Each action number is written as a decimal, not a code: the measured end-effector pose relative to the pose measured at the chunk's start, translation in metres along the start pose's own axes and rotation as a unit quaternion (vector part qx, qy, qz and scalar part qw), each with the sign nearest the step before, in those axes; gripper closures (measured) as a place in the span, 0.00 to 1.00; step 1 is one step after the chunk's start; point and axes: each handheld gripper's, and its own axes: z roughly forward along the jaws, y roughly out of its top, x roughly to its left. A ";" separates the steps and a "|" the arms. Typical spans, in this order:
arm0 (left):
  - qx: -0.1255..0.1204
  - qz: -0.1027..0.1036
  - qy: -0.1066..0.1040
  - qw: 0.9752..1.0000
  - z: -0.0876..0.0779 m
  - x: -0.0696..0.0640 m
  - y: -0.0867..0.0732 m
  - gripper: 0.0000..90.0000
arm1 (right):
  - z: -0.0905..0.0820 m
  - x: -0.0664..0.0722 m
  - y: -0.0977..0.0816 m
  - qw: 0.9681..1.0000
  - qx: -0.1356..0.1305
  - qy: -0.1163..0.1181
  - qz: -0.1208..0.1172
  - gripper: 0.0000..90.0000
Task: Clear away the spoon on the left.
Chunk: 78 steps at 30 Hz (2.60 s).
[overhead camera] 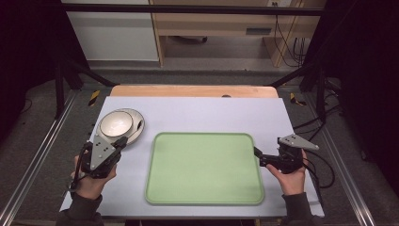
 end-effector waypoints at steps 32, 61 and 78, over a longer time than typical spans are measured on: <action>0.014 0.037 -0.049 0.998 0.013 -0.038 0.002 0.99 | 0.000 0.001 0.000 1.000 0.001 0.000 0.000 0.04; 0.052 0.068 -0.081 0.993 0.030 -0.061 -0.007 0.99 | 0.002 0.000 -0.001 1.000 0.007 0.002 0.000 0.04; 0.074 0.082 -0.090 0.990 0.041 -0.071 -0.012 0.99 | 0.002 0.001 -0.001 1.000 0.010 0.003 0.000 0.04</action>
